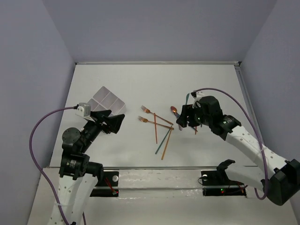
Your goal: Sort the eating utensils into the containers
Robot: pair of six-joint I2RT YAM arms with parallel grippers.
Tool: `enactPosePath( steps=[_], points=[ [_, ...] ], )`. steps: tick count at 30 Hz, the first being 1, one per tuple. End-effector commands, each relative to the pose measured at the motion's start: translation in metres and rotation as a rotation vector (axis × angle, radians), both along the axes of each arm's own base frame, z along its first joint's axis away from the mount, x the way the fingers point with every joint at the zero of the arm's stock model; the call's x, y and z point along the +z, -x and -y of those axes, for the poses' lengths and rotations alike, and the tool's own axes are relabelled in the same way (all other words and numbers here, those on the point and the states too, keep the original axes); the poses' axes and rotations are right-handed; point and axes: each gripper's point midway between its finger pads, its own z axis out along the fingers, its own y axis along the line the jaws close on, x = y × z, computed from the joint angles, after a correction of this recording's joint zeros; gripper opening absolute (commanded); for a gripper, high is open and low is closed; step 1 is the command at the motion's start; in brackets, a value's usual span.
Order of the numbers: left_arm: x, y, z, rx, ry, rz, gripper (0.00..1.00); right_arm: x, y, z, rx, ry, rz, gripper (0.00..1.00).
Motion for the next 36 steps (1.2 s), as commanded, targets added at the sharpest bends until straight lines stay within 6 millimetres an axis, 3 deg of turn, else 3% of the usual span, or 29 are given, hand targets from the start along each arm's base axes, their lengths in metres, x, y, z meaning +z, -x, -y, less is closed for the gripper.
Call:
enactPosePath(
  steps=[1, 4, 8, 9, 10, 15, 19, 28, 32, 36],
  points=[
    [0.021, 0.005, 0.000, -0.007, -0.002, 0.078, 0.99, 0.025, -0.025, -0.018, 0.042, 0.034, 0.128, 0.65],
    [0.021, 0.006, 0.000, -0.007, -0.002, 0.084, 0.99, 0.013, -0.032, -0.037, 0.085, 0.063, 0.127, 0.57],
    [0.020, 0.005, 0.001, -0.010, -0.005, 0.079, 0.99, -0.016, -0.047, -0.053, 0.126, 0.164, 0.095, 0.54],
    [0.020, 0.005, 0.001, -0.010, -0.005, 0.079, 0.99, -0.011, -0.049, -0.054, 0.120, 0.162, 0.104, 0.54],
    [0.020, 0.005, 0.000, -0.009, -0.003, 0.081, 0.99, -0.019, -0.051, -0.060, 0.144, 0.191, 0.098, 0.54],
    [0.018, 0.003, 0.000, -0.005, 0.001, 0.070, 0.99, -0.034, -0.069, -0.065, 0.190, 0.271, 0.124, 0.54],
    [0.016, 0.001, 0.002, -0.012, -0.004, 0.054, 0.99, -0.060, -0.073, -0.074, 0.253, 0.313, 0.066, 0.54],
    [0.009, -0.004, 0.003, -0.013, -0.005, 0.025, 0.99, -0.090, -0.085, -0.093, 0.317, 0.348, 0.026, 0.54],
    [-0.001, -0.007, 0.003, -0.008, -0.014, -0.021, 0.99, -0.096, -0.101, -0.102, 0.316, 0.366, 0.032, 0.54],
    [-0.002, -0.008, 0.002, -0.004, -0.014, -0.025, 0.99, -0.116, -0.107, -0.111, 0.336, 0.404, -0.004, 0.54]
  ],
)
